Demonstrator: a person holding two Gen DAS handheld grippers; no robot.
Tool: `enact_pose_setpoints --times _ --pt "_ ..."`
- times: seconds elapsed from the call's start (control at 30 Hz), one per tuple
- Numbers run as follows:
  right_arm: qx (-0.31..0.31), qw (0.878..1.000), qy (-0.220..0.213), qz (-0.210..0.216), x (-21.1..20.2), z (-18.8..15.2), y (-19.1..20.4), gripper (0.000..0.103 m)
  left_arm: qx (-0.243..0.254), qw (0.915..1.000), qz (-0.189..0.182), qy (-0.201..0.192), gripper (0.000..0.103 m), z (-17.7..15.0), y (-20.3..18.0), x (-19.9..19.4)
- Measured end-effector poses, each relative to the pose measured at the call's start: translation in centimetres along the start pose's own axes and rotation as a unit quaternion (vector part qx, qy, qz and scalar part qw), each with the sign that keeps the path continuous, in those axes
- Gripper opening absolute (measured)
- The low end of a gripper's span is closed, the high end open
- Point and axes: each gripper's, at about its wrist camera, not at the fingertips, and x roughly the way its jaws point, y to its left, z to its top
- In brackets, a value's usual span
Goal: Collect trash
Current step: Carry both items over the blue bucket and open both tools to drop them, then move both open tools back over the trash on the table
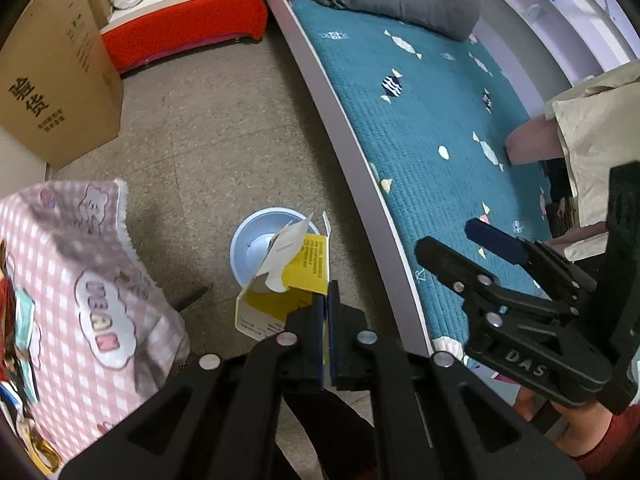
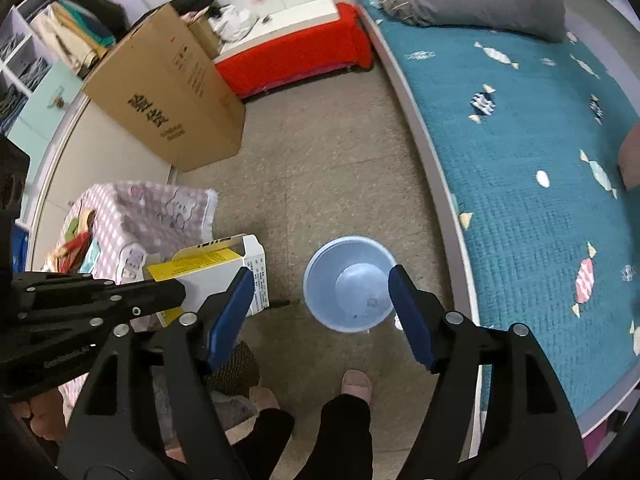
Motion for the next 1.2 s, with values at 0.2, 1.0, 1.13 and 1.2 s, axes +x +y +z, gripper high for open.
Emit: enact_pose_setpoints --times 0.2,1.0,1.13,1.2 --pt "0.024 1.000 -0.019 -0.007 -1.2 1.0 -1.4 0.071 0.003 0.9999 -0.007 -0.007 0.030 2.3 -1.0 -0.2" --pt "-0.084 0.995 -0.007 0.061 -1.4 -1.1 16.7 0.073 -0.125 0.9853 0.050 -0.105 0.065 -8.8 13.8 -12.2" --pt "-0.114 0.990 0.001 0.079 -0.9 -2.9 22.7 0.073 -0.164 0.9761 0.066 -0.127 0.065 -12.8 19.8 -15.3" --pt "-0.127 0.988 0.009 0.090 -0.4 -4.0 25.7 0.073 -0.187 0.9695 0.078 -0.138 0.065 -15.4 23.4 -16.9"
